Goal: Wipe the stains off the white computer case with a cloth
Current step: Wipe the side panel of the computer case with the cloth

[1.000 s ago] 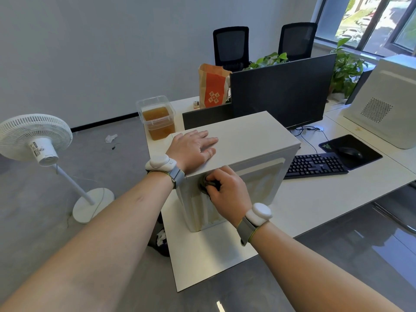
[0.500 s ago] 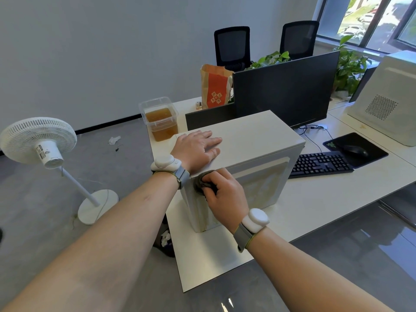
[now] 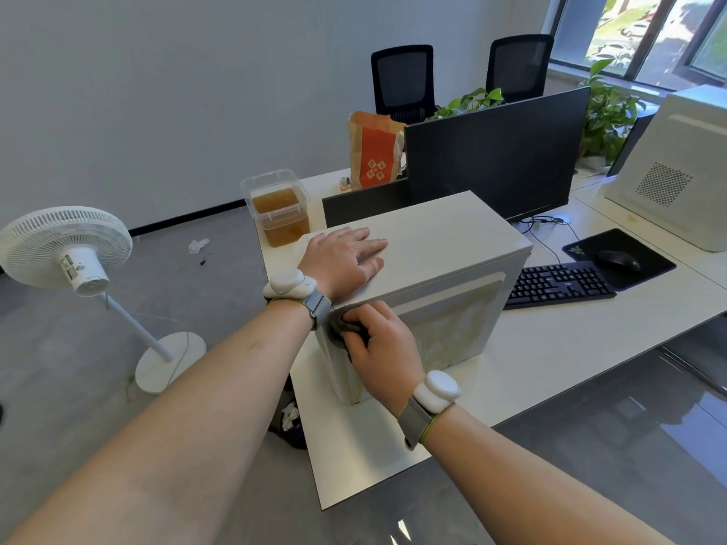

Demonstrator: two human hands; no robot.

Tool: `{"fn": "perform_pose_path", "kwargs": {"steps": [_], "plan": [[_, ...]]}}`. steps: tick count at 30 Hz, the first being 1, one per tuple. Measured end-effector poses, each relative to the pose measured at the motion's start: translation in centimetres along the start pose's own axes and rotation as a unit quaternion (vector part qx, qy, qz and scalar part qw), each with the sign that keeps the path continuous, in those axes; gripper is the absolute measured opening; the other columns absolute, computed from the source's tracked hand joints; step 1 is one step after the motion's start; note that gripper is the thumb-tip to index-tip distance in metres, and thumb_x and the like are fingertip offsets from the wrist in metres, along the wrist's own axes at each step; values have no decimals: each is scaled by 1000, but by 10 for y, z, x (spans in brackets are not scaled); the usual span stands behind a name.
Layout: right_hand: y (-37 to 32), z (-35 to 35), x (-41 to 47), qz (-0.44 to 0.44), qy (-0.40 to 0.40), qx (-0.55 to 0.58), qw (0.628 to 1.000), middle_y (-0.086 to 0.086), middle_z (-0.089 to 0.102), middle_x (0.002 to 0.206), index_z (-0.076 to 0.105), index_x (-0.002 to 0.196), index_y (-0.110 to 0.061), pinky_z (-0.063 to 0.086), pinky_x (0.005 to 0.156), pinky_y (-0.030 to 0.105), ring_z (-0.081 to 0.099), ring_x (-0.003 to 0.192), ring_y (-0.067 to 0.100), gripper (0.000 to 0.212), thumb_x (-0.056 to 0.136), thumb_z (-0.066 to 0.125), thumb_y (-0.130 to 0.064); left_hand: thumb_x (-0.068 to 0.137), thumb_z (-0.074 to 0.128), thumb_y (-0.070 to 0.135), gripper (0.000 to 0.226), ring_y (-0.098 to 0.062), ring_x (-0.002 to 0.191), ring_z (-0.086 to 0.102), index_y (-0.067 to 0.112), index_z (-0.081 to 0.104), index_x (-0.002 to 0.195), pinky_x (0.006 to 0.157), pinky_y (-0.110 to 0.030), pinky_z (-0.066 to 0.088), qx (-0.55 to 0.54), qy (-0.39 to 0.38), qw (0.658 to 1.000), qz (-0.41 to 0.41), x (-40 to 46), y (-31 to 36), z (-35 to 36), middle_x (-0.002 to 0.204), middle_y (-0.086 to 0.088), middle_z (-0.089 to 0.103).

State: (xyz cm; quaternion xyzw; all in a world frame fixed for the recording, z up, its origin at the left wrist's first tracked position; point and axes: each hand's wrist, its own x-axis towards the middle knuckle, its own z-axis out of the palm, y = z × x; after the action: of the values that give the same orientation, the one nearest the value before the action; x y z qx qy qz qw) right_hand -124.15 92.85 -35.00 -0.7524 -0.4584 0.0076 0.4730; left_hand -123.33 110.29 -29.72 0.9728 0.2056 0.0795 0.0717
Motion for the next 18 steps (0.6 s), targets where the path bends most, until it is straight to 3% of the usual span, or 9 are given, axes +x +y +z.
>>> {"fn": "perform_pose_path", "kwargs": {"steps": [2, 6, 10, 15, 18], "plan": [[1, 6, 1, -15, 9, 5, 1000, -4, 64, 97, 71, 98, -15, 52, 72, 29, 60, 82, 18, 14, 86, 70, -8, 100, 33, 61, 51, -18, 151, 28, 49, 43, 149, 122, -53, 20, -1, 0, 1000, -3, 1, -2, -1, 162, 12, 37], [7, 15, -6, 48, -80, -70, 993, -2, 64, 99, 73, 105, -18, 52, 75, 36, 61, 90, 25, 19, 89, 63, -15, 101, 33, 61, 51, -19, 151, 28, 49, 43, 149, 122, -53, 20, -1, -2, 1000, -2, 0, -3, 0, 162, 12, 37], [0, 16, -9, -24, 12, -26, 999, -3, 67, 102, 73, 107, -17, 52, 73, 26, 61, 87, 17, 19, 90, 69, -13, 100, 34, 61, 50, -19, 151, 28, 49, 44, 148, 122, -53, 20, -1, 0, 1000, -2, 1, -3, -1, 161, 12, 37], [13, 18, -16, 122, -162, -83, 976, 1, 65, 107, 72, 114, -21, 51, 78, 33, 61, 98, 27, 23, 95, 58, -20, 99, 32, 64, 52, -19, 150, 29, 50, 44, 148, 121, -53, 21, -1, -4, 1000, -2, 0, -3, 0, 161, 13, 37], [8, 12, -28, 111, -47, -18, 993, -3, 63, 106, 71, 115, -20, 51, 77, 31, 59, 94, 19, 22, 94, 63, -22, 99, 33, 63, 52, -18, 150, 29, 50, 45, 148, 121, -53, 20, -8, 1, 1000, -3, 0, -4, 0, 161, 13, 38]]}}
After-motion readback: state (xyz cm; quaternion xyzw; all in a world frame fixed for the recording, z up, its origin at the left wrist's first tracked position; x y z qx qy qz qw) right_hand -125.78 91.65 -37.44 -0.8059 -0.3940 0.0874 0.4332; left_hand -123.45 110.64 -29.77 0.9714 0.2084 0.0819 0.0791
